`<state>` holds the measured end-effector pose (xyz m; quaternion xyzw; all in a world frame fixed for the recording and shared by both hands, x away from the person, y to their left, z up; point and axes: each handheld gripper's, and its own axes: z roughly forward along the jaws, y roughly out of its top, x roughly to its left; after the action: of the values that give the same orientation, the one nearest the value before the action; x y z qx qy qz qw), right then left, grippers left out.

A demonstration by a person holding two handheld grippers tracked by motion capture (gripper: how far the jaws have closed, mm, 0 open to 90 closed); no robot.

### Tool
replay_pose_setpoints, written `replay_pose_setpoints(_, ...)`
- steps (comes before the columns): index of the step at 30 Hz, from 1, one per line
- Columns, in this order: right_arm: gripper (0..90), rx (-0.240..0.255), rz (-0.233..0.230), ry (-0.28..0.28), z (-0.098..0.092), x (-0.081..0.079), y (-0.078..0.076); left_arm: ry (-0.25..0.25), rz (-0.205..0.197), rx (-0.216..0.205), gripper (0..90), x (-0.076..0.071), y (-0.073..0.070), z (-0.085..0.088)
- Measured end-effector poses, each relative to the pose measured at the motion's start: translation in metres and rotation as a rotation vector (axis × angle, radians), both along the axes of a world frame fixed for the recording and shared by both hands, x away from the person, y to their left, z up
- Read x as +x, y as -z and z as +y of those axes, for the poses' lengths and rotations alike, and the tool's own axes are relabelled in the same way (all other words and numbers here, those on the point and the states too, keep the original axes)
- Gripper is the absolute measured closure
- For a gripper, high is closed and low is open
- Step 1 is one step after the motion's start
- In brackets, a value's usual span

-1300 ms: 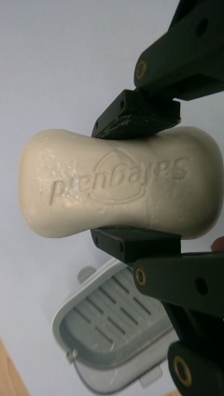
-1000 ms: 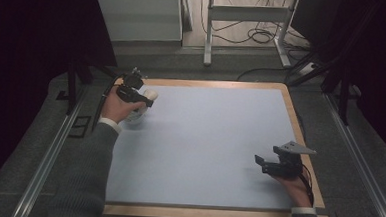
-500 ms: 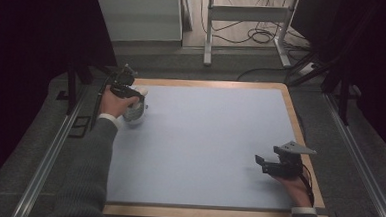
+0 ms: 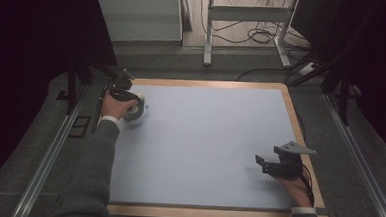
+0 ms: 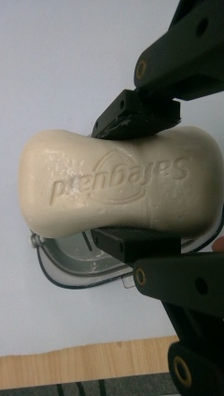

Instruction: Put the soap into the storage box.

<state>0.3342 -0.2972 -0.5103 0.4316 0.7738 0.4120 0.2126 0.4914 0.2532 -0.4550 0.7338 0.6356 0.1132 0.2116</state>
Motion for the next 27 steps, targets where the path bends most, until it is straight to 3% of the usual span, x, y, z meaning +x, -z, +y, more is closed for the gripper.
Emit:
replay_pose_setpoints(15, 16.4, -0.004, -0.001, -0.001, 0.000, 0.000, 0.001, 0.005, 0.026, 0.014, 48.0, 0.001, 0.013, -0.004)
replay_pose_setpoints(19, 16.4, -0.007, -0.001, 0.000, 0.000, 0.000, 0.001, 0.024, -0.024, -0.018, 36.0, -0.001, 0.003, -0.008)
replay_pose_setpoints(27, 16.4, -0.004, -0.002, -0.001, 0.000, 0.001, 0.001, 0.085, -0.072, -0.033, 30.7, -0.008, -0.014, -0.014)
